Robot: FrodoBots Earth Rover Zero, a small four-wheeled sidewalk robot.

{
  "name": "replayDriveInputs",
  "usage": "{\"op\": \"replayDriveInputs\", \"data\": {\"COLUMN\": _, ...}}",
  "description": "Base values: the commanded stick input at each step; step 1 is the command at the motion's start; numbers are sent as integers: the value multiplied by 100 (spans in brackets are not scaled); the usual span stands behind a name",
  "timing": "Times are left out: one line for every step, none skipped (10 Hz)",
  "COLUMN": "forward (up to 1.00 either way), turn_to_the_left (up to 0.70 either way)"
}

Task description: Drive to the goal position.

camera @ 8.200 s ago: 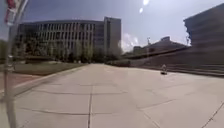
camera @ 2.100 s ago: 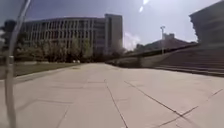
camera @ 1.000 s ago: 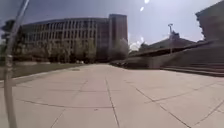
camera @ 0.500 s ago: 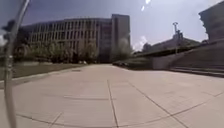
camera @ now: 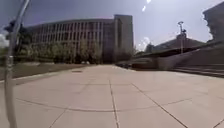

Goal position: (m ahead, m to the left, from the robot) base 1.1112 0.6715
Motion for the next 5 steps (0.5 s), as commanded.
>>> {"op": "replayDriveInputs", "data": {"forward": 85, "turn_to_the_left": -6}}
{"op": "replayDriveInputs", "data": {"forward": 85, "turn_to_the_left": -9}}
{"op": "replayDriveInputs", "data": {"forward": 85, "turn_to_the_left": -11}}
{"op": "replayDriveInputs", "data": {"forward": 85, "turn_to_the_left": -13}}
{"op": "replayDriveInputs", "data": {"forward": 85, "turn_to_the_left": -15}}
